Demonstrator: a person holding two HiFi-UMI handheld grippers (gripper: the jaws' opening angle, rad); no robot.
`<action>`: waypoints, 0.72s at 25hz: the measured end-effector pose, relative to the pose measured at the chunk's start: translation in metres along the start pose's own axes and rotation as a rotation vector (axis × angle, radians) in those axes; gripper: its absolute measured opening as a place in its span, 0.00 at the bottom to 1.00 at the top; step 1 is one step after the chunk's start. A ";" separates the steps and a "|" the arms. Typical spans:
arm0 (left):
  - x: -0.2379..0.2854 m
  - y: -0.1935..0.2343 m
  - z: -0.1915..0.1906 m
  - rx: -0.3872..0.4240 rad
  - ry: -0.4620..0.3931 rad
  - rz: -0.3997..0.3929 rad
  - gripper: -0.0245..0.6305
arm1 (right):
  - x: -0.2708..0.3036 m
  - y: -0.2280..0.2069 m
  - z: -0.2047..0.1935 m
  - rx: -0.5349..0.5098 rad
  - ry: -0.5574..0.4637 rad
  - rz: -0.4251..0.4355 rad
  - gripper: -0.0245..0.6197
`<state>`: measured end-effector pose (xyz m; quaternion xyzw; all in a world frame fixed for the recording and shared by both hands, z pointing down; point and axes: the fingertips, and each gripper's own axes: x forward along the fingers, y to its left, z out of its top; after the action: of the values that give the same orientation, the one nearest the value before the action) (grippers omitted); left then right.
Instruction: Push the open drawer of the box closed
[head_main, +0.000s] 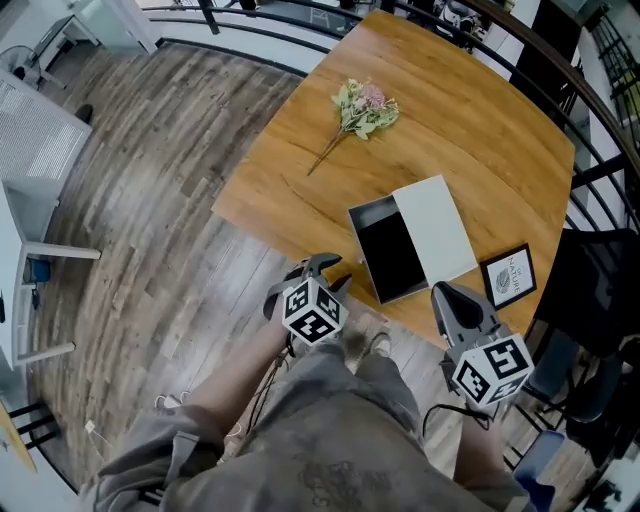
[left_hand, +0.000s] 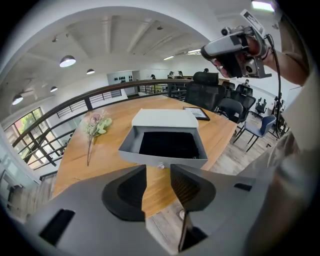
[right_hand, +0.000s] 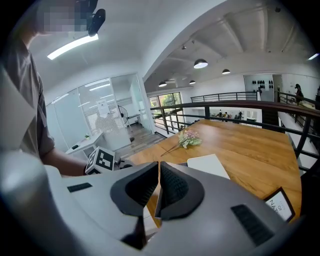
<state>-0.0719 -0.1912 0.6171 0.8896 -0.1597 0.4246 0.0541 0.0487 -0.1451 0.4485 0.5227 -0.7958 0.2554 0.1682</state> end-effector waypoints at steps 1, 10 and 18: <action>0.006 0.000 -0.003 -0.011 0.011 -0.006 0.29 | 0.004 -0.004 -0.002 0.001 0.007 0.002 0.10; 0.062 0.006 -0.028 -0.075 0.135 -0.015 0.29 | 0.032 -0.032 -0.019 0.011 0.067 0.103 0.10; 0.081 -0.004 -0.024 -0.126 0.178 -0.026 0.28 | 0.044 -0.066 -0.012 -0.012 0.068 0.148 0.10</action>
<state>-0.0413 -0.2013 0.6949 0.8453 -0.1690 0.4901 0.1295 0.0919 -0.1924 0.4966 0.4524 -0.8276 0.2801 0.1787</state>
